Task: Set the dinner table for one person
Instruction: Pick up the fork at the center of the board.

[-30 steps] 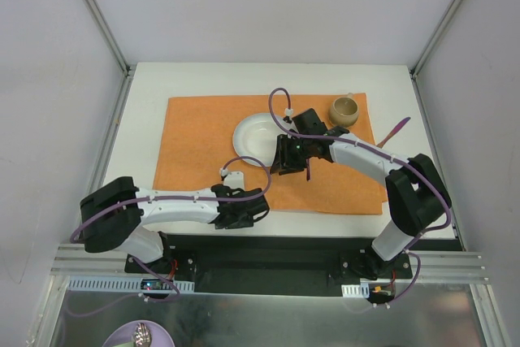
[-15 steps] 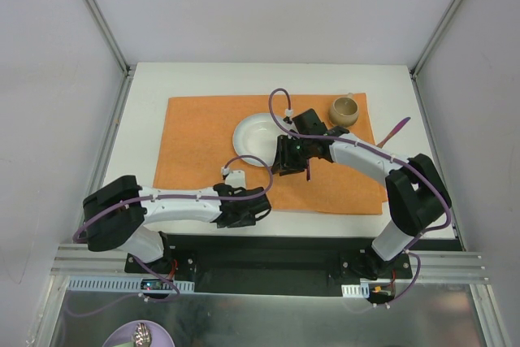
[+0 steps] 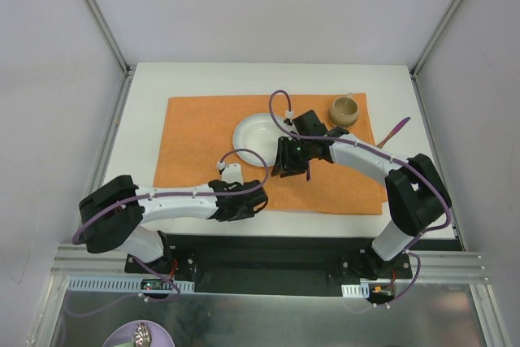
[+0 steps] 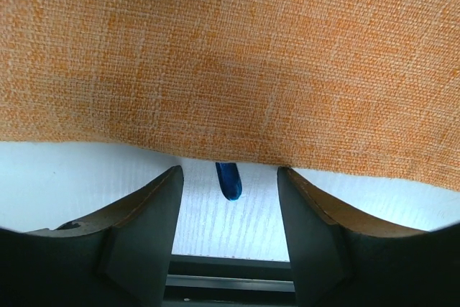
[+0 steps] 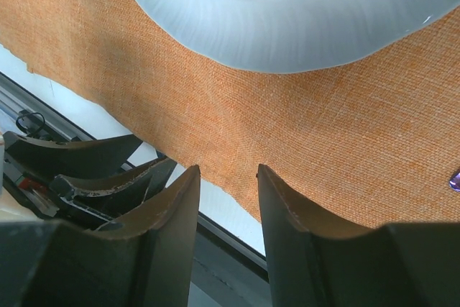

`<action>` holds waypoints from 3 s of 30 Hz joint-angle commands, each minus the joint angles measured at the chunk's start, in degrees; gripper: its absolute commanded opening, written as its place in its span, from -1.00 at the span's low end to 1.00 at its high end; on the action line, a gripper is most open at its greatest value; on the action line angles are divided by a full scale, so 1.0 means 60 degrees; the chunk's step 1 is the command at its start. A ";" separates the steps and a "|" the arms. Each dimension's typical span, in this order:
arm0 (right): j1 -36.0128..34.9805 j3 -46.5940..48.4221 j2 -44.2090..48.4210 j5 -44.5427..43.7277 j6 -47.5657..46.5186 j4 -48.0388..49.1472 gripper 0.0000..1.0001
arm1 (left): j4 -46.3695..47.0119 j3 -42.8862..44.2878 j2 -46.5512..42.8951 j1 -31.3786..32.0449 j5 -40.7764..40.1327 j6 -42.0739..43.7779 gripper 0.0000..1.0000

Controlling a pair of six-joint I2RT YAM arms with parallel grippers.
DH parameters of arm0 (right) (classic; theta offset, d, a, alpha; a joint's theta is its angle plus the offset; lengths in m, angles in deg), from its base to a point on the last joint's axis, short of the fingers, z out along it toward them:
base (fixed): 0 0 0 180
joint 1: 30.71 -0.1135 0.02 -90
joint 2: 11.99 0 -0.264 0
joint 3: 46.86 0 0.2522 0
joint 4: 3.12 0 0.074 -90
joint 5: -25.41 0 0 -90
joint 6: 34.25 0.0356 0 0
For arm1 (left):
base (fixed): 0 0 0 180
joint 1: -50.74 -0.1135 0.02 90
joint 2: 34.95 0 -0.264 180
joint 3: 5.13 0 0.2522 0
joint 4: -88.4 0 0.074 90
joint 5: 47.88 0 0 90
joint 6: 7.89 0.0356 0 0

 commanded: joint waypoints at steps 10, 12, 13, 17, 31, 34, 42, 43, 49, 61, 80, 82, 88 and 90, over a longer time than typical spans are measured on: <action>-0.0041 -0.0057 0.0303 -0.0148 -0.0024 -0.0075 -0.19 | 0.0483 -0.0982 0.0489 -0.0180 0.0205 -0.0212 -0.15; -0.0026 -0.0072 0.0288 -0.0148 -0.0038 -0.0075 -0.19 | 0.0498 -0.1070 0.0489 -0.0180 0.0205 -0.0227 -0.21; -0.0026 -0.0086 0.0288 -0.0148 -0.0024 -0.0089 -0.19 | 0.0498 -0.1099 0.0475 -0.0180 0.0205 -0.0242 -0.26; -0.0041 -0.0072 0.0288 -0.0148 -0.0038 -0.0075 -0.19 | 0.0498 -0.1173 0.0518 -0.0180 0.0234 -0.0271 -0.36; -0.0027 -0.0116 0.0303 -0.0162 -0.0038 -0.0075 -0.19 | 0.0483 -0.1217 0.0650 -0.0180 0.0395 -0.0198 -0.94; -0.0026 -0.0116 0.0289 -0.0177 -0.0038 -0.0060 -0.19 | 0.0483 -0.1275 0.0621 -0.0151 0.0555 -0.0183 -0.96; -0.0027 -0.0116 0.0289 -0.0162 -0.0038 -0.0031 -0.19 | 0.0439 -0.1422 0.0519 0.0289 0.1112 -0.0417 -0.97; -0.0026 -0.0116 0.0303 -0.0162 -0.0009 -0.0045 -0.19 | 0.0410 -0.1437 0.0475 0.0362 0.1171 -0.0447 -0.97; -0.0026 -0.0130 0.0259 -0.0148 -0.0024 0.0028 -0.19 | -0.0014 -0.1436 0.0139 0.0670 0.1581 -0.0403 -1.00; -0.0026 -0.0159 0.0171 -0.0148 0.0050 0.0116 -0.19 | -0.0864 -0.1715 -0.0754 0.1605 0.2416 -0.0431 -1.00; -0.0114 -0.0379 0.0420 -0.0309 0.0226 0.0159 -0.19 | -0.2299 -0.1510 -0.1093 0.3907 0.2373 -0.1941 -0.67; -0.0129 -0.0379 0.0420 -0.0309 0.0211 0.0130 -0.19 | -0.2431 -0.1408 -0.1151 0.3951 0.2256 -0.1999 -0.60; -0.0158 -0.0321 0.0406 -0.0323 0.0196 0.0101 -0.19 | -0.3163 -0.0896 -0.1678 0.4404 0.1934 -0.2321 -0.56; -0.0144 -0.0321 0.0362 -0.0323 0.0211 0.0116 -0.19 | -0.3368 -0.0633 -0.1941 0.4536 0.1729 -0.2424 -0.55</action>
